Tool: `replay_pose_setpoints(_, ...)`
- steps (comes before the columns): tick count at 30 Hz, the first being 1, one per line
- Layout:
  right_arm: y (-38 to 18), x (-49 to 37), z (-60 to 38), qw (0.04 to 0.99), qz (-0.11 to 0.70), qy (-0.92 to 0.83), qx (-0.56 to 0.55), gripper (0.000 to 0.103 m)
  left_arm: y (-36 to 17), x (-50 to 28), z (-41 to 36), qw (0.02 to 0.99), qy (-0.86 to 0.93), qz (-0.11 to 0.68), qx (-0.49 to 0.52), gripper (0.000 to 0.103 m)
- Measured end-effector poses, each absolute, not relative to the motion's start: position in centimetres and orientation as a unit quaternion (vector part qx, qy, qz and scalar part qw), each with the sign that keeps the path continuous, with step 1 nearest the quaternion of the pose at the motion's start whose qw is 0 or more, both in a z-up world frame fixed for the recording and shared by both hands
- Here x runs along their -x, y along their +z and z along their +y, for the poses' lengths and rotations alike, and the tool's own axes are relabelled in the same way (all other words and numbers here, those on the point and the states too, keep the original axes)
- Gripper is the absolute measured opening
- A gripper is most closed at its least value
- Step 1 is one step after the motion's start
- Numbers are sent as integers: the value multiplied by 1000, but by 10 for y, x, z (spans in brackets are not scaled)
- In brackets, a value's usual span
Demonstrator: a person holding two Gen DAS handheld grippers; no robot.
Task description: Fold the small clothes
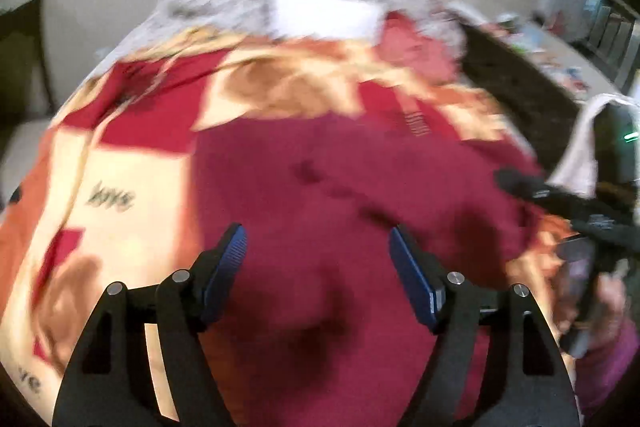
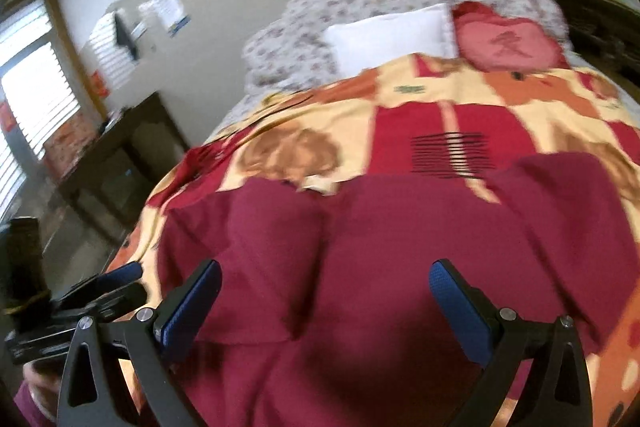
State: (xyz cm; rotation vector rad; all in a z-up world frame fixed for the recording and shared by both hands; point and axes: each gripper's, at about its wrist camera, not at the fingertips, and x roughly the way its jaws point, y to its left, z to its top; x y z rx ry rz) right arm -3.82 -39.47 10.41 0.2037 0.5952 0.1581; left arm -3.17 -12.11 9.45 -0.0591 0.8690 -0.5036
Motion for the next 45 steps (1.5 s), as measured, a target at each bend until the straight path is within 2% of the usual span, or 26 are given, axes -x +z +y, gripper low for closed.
replay_pose_setpoints(8,83,-35,-305,935,343,63,62,103,30,8,-105,852,-166,493,51,74)
replay_pose_setpoints(9,72,-49,-297,928,358,28,99,97,27,8,-103,853,-165,493,54,74)
replay_pose_setpoints(10,63,-59,-295,921,371,18,116,89,25,8,-102,853,-163,492,55,74)
replay_pose_setpoints(11,54,-66,-297,916,384,24,115,61,24,10,-101,852,-162,494,56,74)
replay_pose_setpoints(12,49,-69,-307,916,390,44,90,43,25,12,-101,852,-163,495,54,74)
replay_pose_setpoints(13,50,-65,-320,923,377,61,56,42,26,13,-102,852,-165,494,52,74)
replay_pose_setpoints(14,54,-59,-332,927,368,65,30,31,28,14,-101,853,-168,492,49,74)
replay_pose_setpoints(15,57,-53,-343,929,366,61,9,16,29,14,-100,853,-169,491,49,74)
replay_pose_setpoints(19,76,3,-406,939,337,27,-67,15,34,10,-101,853,-167,491,64,74)
replay_pose_setpoints(23,63,39,-458,919,371,13,-133,15,51,18,-100,869,-160,464,65,74)
replay_pose_setpoints(25,50,54,-476,904,397,11,-160,22,57,20,-101,872,-160,459,61,74)
replay_pose_setpoints(26,45,63,-487,900,400,1,-173,38,59,21,-102,872,-161,458,61,74)
replay_pose_setpoints(27,44,71,-493,901,396,-8,-179,50,60,21,-102,872,-161,457,61,74)
replay_pose_setpoints(32,64,103,-513,923,342,-49,-167,50,60,23,-110,869,-163,464,60,74)
replay_pose_setpoints(36,79,91,-510,928,339,-51,-146,50,60,20,-124,869,-172,461,45,74)
replay_pose_setpoints(40,90,64,-474,936,344,26,-74,50,64,13,-131,870,-178,458,46,74)
replay_pose_setpoints(45,68,18,-417,915,381,121,59,50,55,5,-128,859,-177,477,52,74)
